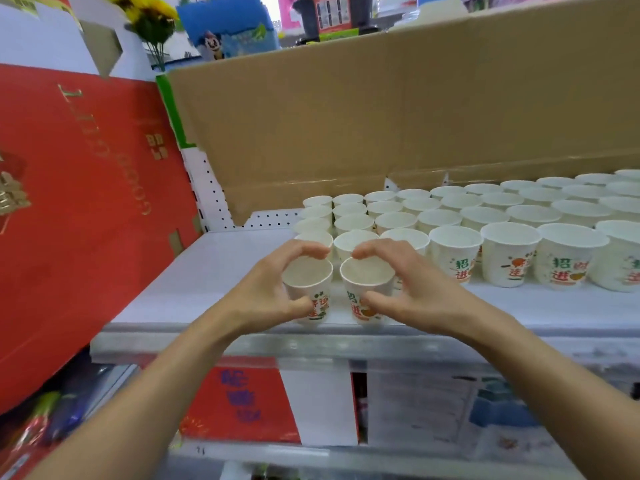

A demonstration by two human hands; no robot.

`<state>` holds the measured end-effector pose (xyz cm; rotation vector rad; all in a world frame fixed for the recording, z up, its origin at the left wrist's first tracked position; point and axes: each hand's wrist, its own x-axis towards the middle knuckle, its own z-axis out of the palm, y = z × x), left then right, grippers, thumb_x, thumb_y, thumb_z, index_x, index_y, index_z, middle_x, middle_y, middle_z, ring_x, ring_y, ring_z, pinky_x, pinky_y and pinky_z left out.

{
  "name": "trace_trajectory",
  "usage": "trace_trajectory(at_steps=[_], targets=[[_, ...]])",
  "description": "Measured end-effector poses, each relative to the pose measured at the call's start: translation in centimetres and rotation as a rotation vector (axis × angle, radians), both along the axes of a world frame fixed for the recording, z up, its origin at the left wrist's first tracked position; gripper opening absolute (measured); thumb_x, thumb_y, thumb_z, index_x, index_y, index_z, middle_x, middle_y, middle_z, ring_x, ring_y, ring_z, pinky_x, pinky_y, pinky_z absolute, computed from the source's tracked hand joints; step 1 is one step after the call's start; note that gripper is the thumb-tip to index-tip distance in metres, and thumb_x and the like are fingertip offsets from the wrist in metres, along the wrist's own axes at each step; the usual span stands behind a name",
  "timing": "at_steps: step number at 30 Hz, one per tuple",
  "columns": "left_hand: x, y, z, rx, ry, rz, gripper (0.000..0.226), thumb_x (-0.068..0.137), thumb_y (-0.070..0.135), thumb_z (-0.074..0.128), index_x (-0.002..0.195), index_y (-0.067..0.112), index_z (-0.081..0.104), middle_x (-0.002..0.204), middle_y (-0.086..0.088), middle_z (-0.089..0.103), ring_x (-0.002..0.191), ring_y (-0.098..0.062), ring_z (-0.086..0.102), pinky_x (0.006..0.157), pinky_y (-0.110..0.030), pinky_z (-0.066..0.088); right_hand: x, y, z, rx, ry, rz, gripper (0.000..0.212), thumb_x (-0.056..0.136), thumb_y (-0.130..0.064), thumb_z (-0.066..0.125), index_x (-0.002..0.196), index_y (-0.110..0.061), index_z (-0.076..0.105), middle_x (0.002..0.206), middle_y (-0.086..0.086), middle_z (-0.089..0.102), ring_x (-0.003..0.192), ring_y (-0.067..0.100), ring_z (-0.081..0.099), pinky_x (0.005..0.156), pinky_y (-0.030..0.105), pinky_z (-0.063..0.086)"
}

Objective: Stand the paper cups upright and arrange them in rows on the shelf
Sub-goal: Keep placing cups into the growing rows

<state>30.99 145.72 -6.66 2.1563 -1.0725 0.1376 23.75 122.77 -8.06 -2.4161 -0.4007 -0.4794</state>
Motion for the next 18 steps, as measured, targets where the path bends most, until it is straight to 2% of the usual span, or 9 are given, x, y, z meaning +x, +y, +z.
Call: trace_trajectory(at_steps=[4,6,8,10,13,18], targets=[[-0.6,1.4,-0.7,-0.112,-0.169,0.063,0.048,0.070,0.029,0.077,0.115,0.032,0.061,0.124,0.020,0.055,0.126,-0.001,0.042,0.102,-0.010,0.029,-0.8,0.2,-0.8,-0.001,-0.139,-0.045,0.038,0.080,-0.042,0.072,0.115,-0.035,0.060,0.136,-0.019,0.044,0.130,-0.001,0.032,0.105,0.018,0.028],[-0.6,1.9,-1.6,-0.177,-0.229,0.115,0.042,0.070,0.044,0.076,0.109,0.031,0.066,0.119,0.020,0.058,0.120,-0.004,0.046,0.100,-0.012,0.031,-1.1,0.4,-1.1,0.007,-0.189,-0.071,0.027,0.080,-0.041,0.071,0.105,-0.032,0.067,0.132,-0.015,0.049,0.128,0.004,0.037,0.104,0.022,0.033],[-0.5,2.1,-2.4,-0.208,-0.210,0.136,0.034,0.071,0.050,0.075,0.099,0.031,0.070,0.115,0.018,0.060,0.116,-0.007,0.050,0.097,-0.017,0.036,-1.2,0.5,-1.4,0.025,-0.204,-0.087,0.020,0.081,-0.042,0.067,0.096,-0.029,0.071,0.128,-0.013,0.053,0.127,0.007,0.040,0.103,0.026,0.037],[-0.4,2.0,-2.9,-0.229,-0.127,0.138,0.024,0.073,0.045,0.076,0.089,0.027,0.072,0.112,0.015,0.062,0.113,-0.008,0.054,0.096,-0.020,0.040,-1.1,0.5,-1.5,0.046,-0.196,-0.089,0.015,0.082,-0.039,0.066,0.092,-0.028,0.071,0.127,-0.013,0.054,0.127,0.006,0.041,0.103,0.028,0.039],[-0.3,1.9,-2.9,-0.229,-0.084,0.118,0.007,0.077,0.026,0.076,0.082,0.023,0.071,0.112,0.013,0.062,0.112,-0.006,0.057,0.093,-0.017,0.042,-1.0,0.5,-1.5,0.059,-0.173,-0.074,0.010,0.084,-0.032,0.069,0.093,-0.029,0.072,0.128,-0.015,0.055,0.127,0.003,0.041,0.103,0.027,0.040],[0.1,1.8,-2.3,-0.184,-0.063,0.082,0.018,0.078,0.011,0.076,0.076,0.024,0.065,0.117,0.014,0.060,0.117,-0.001,0.053,0.095,-0.013,0.037,-0.7,0.3,-1.2,0.075,-0.123,-0.053,0.011,0.086,-0.025,0.069,0.096,-0.028,0.071,0.130,-0.015,0.055,0.128,0.001,0.041,0.106,0.030,0.040]])
